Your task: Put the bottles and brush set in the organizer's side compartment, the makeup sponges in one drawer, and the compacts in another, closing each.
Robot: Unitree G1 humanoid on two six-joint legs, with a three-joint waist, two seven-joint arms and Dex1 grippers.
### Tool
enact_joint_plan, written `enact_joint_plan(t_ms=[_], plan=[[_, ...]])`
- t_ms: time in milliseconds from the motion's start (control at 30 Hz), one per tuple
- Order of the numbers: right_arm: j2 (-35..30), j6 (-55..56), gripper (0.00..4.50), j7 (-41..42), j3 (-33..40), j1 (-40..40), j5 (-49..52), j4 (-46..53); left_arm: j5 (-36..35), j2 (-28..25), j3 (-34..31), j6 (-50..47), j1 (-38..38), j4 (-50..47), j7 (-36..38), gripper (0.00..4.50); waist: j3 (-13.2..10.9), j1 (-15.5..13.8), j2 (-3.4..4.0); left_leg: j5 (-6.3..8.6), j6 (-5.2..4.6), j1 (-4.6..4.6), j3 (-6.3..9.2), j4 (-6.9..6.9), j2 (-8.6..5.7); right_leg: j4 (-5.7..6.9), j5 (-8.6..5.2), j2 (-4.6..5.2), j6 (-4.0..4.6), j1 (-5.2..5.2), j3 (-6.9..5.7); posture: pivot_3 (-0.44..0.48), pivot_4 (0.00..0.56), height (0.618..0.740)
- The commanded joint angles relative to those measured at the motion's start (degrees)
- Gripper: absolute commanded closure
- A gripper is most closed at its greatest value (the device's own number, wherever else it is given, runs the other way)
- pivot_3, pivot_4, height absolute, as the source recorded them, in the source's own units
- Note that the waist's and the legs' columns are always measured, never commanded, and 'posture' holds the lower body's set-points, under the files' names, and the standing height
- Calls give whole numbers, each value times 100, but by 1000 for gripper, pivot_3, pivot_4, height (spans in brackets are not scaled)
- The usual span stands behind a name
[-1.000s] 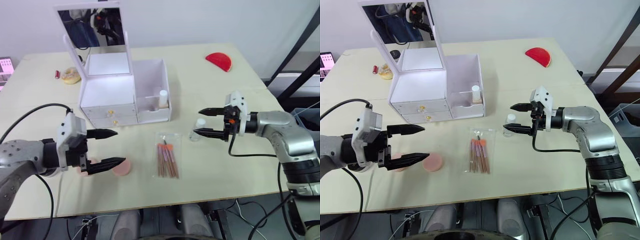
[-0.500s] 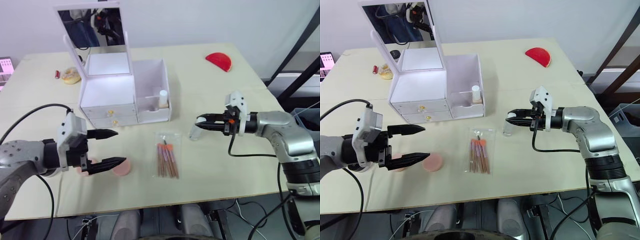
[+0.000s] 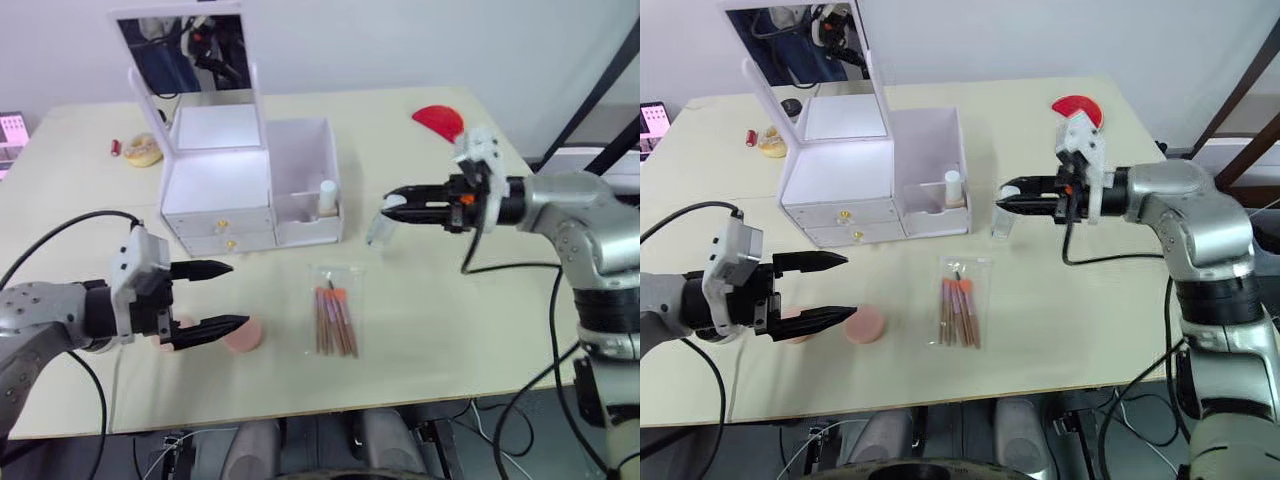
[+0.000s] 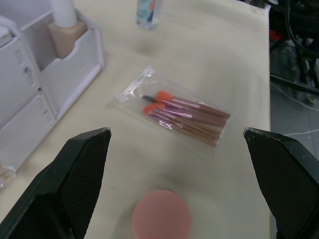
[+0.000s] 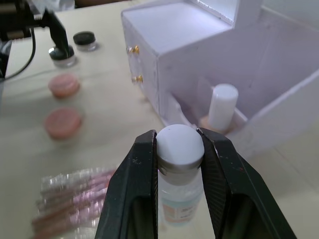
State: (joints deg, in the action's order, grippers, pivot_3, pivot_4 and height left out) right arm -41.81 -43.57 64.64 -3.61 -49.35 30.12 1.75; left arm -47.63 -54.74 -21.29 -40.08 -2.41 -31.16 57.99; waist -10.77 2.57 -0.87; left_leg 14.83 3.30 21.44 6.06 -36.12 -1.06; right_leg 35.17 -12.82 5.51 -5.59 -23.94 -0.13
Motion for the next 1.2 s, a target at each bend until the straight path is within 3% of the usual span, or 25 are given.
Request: enact_joint_plan(t_ms=[33, 200, 333, 767, 1200], plan=[[528, -554, 3812, -320, -125, -1486, 116, -248, 60, 25, -241, 170, 108, 248, -25, 0, 1, 4, -2, 0, 0, -4, -4, 2, 1, 6, 1, 0, -1, -6, 2, 0, 150, 739], [1357, -732, 3812, -537, -383, -2464, -77, -1202, 117, 42, -310, 239, 142, 362, -86, 0, 7, -17, -13, 0, 0, 5, 19, 20, 18, 2, 10, -25, 18, -11, -6, 0, 150, 739], [1886, -195, 3812, -551, -695, -2826, -509, -2034, 48, 88, -484, 187, -2, 147, -220, 0, 6, -13, -11, 0, 0, 7, 10, 17, 17, -1, 11, -23, 19, -14, 0, 0, 150, 739], [2613, 1190, 3812, -270, -1289, -2774, -1614, -3377, -573, 97, -1139, -262, -180, -625, -915, 0, 6, 1, -11, 0, 0, 5, 13, 20, 19, 8, 15, -29, 17, -20, -1, 0, 150, 739], [2997, 2066, 3812, -170, -1514, -2496, -2462, -4395, -856, 11, -1156, -386, -72, -701, -1228, 0, 6, 3, -11, 0, 1, 4, 14, 20, 21, 8, 15, -32, 18, -19, 0, 0, 150, 739]])
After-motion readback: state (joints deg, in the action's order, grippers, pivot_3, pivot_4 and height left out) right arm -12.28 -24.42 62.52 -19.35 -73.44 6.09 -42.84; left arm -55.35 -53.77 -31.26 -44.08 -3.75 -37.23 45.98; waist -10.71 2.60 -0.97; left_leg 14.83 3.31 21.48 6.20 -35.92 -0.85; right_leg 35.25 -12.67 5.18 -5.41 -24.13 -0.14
